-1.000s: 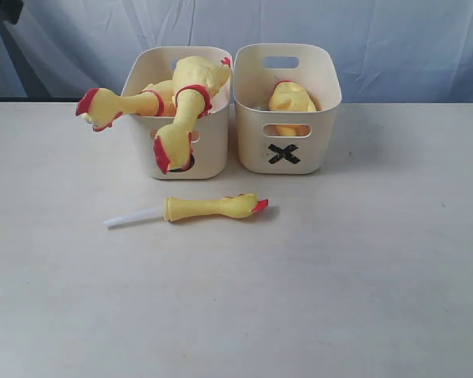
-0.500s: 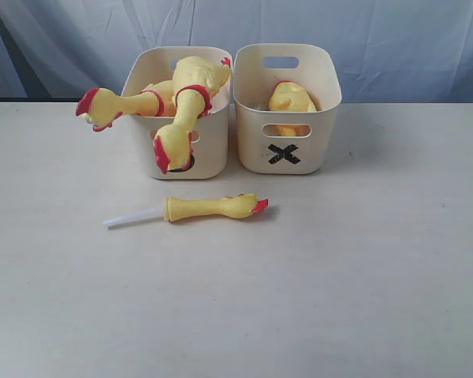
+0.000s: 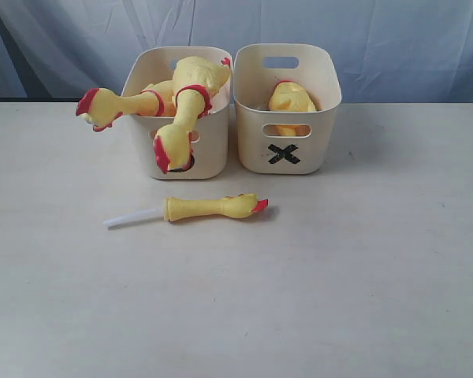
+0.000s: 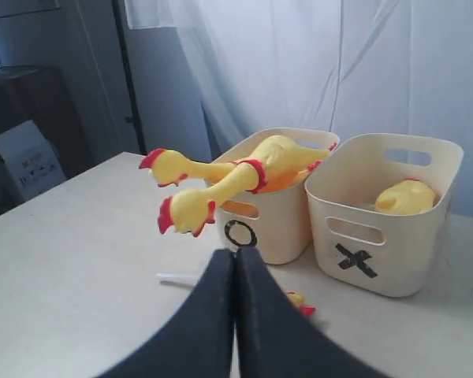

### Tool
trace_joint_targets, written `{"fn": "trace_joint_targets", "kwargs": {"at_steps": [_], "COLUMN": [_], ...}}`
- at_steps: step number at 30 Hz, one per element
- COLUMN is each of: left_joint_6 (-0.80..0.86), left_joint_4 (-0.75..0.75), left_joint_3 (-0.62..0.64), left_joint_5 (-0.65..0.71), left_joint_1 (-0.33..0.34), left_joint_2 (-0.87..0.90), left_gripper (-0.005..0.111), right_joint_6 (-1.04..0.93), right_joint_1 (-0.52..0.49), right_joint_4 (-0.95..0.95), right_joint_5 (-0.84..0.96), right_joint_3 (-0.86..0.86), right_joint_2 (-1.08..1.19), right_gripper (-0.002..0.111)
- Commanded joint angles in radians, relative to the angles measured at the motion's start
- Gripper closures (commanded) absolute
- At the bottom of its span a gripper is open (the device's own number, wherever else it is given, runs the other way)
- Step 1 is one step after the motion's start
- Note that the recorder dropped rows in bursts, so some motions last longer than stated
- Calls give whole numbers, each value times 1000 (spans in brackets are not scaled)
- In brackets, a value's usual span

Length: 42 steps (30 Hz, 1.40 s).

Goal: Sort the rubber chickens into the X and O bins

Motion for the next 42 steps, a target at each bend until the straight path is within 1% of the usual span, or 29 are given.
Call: {"fn": "trace_joint_targets", "kwargs": {"at_steps": [1, 6, 11, 15, 21, 24, 28, 30, 31, 33, 36, 38, 40, 42], "left_joint_6": [7, 22, 22, 22, 22, 30, 34, 34, 34, 34, 34, 34, 30, 30], "left_joint_4": [-59, -57, -57, -59, -64, -62, -20, 23, 37, 45, 43, 45, 45, 43], "left_joint_3": [79, 136, 156, 156, 156, 152, 152, 152, 152, 152, 159, 163, 168, 173], "left_joint_5": [-7, -5, 10, 6, -4, -64, -239, -292, -310, -312, -309, -309, -309, -311], "left_joint_1": [0, 0, 0, 0, 0, 0, 0, 0, 0, 0, 0, 0, 0, 0], "left_joint_2": [-81, -142, -194, -231, -243, -243, -243, -243, -243, -243, -243, -243, -243, -243], "left_gripper": [107, 107, 107, 107, 107, 107, 107, 107, 107, 107, 107, 107, 107, 107], "right_joint_6": [-30, -104, -241, -338, -449, -503, -609, -676, -717, -803, -863, -876, -895, -942], "right_joint_1": [-5, -5, -5, -5, -5, -5, 0, 19, 33, 64, 117, 151, 182, 210], "right_joint_4": [2, 2, 2, 19, 55, 55, 111, 114, 114, 114, 114, 112, 108, 87], "right_joint_5": [-66, -125, -177, -179, -134, -62, 26, 31, 29, 27, -45, -133, -219, -296], "right_joint_3": [6, 6, -15, -92, -282, -383, -498, -528, -539, -554, -559, -559, -559, -559], "right_joint_2": [96, 292, 518, 728, 1018, 1157, 1308, 1365, 1393, 1440, 1497, 1525, 1548, 1572], "right_gripper": [109, 109, 109, 109, 109, 109, 109, 108, 105, 95, 69, 53, 47, 47]}}
